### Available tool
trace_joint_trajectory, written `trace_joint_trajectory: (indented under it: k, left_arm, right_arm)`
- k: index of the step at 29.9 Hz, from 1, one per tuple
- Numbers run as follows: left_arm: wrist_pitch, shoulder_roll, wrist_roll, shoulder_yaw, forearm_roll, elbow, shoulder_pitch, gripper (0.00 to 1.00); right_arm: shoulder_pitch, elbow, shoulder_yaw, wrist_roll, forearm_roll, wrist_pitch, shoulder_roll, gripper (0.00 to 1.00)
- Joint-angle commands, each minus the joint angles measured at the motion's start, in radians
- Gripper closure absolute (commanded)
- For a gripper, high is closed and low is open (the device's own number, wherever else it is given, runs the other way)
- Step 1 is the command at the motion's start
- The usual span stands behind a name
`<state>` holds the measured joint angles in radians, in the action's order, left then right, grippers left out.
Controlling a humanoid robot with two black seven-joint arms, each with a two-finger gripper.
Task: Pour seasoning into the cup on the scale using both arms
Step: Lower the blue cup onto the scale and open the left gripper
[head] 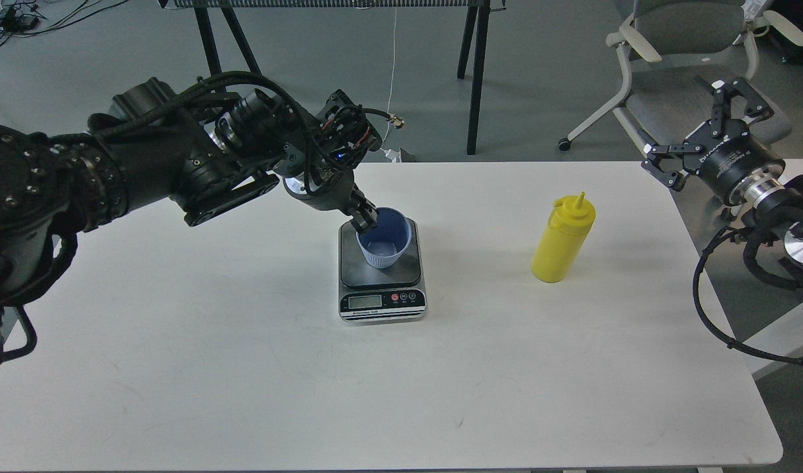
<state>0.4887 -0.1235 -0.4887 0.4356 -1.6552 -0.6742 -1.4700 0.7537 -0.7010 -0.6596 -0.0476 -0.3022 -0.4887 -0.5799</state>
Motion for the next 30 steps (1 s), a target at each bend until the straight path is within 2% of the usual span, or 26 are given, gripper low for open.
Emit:
trace_joint_trajectory:
  k: [1,17,30]
  left_arm:
    - [0.0,0.001,0.0,0.002,0.002,0.001,0.0,0.9]
    - [0.0,0.001,0.0,-0.003,0.003,0.025,0.002,0.85]
    - [0.0,0.067,0.0,-0.006,0.047,0.165,0.01,0.61]
  right_arm:
    - [-0.001,0.0,0.0,0.0,0.0,0.0,-0.001,0.01]
    - [-0.002,-0.002,-0.002,0.0,0.0,0.0,0.0,0.01]
    - [-0.002,-0.005,-0.002,0.0,0.0,0.0,0.0,0.01]
